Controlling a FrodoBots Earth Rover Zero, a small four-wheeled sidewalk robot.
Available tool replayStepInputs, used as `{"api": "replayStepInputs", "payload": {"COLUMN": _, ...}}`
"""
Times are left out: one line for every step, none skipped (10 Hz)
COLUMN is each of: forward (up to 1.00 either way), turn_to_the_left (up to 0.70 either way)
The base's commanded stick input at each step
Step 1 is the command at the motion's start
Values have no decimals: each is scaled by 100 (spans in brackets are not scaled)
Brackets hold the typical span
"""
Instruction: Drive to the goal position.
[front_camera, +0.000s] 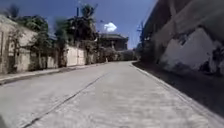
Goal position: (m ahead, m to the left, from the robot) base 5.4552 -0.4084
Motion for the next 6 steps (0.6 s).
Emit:
{"api": "replayStepInputs", "payload": {"forward": 100, "turn_to_the_left": -40}}
{"api": "replayStepInputs", "payload": {"forward": 100, "turn_to_the_left": -40}}
{"api": "replayStepInputs", "payload": {"forward": 100, "turn_to_the_left": -40}}
{"api": "replayStepInputs", "payload": {"forward": 100, "turn_to_the_left": -40}}
{"api": "replayStepInputs", "payload": {"forward": 100, "turn_to_the_left": -40}}
{"api": "replayStepInputs", "payload": {"forward": 100, "turn_to_the_left": -40}}
